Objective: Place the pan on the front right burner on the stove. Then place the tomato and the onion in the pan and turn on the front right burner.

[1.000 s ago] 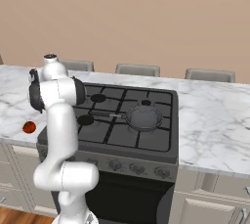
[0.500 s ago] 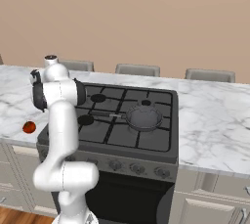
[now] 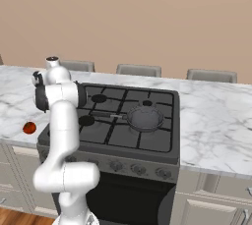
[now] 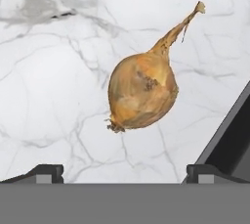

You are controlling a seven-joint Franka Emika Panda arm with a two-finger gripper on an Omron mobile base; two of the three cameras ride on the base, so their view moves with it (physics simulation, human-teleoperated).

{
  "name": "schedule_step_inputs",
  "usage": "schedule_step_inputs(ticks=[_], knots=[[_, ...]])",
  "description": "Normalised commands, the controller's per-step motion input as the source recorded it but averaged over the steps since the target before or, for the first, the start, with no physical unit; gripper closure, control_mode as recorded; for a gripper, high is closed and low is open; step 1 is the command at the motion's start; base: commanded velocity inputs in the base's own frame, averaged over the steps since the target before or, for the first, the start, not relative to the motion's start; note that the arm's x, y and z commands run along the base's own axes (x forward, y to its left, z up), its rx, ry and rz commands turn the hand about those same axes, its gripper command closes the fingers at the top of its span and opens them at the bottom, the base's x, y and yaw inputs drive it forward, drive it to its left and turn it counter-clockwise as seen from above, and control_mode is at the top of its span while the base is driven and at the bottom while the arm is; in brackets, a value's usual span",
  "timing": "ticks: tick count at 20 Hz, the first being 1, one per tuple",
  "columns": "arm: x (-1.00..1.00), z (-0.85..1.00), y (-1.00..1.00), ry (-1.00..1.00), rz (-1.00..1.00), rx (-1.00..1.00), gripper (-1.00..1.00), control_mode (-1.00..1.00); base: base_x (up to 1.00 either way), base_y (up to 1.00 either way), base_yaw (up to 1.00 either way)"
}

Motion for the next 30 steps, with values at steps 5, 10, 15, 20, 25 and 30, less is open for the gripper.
schedule_step_inputs(ticks=[5, 10, 15, 20, 25, 30], knots=[[0.18, -0.19, 0.07, 0.00, 0.00, 0.00, -1.00, -1.00, 0.00, 0.00, 0.00], [0.24, -0.18, 0.16, 0.00, 0.00, 0.00, -1.00, -1.00, 0.00, 0.00, 0.00], [0.23, -0.15, 0.15, 0.00, 0.00, 0.00, -1.00, -1.00, 0.00, 0.00, 0.00], [0.24, -0.10, 0.07, 0.00, 0.00, 0.00, -1.00, -1.00, 0.00, 0.00, 0.00], [0.14, -0.06, 0.04, 0.00, 0.00, 0.00, 1.00, -1.00, 0.00, 0.00, 0.00], [-0.01, 0.00, -0.02, 0.00, -0.04, -0.01, 1.00, -1.00, 0.00, 0.00, 0.00]])
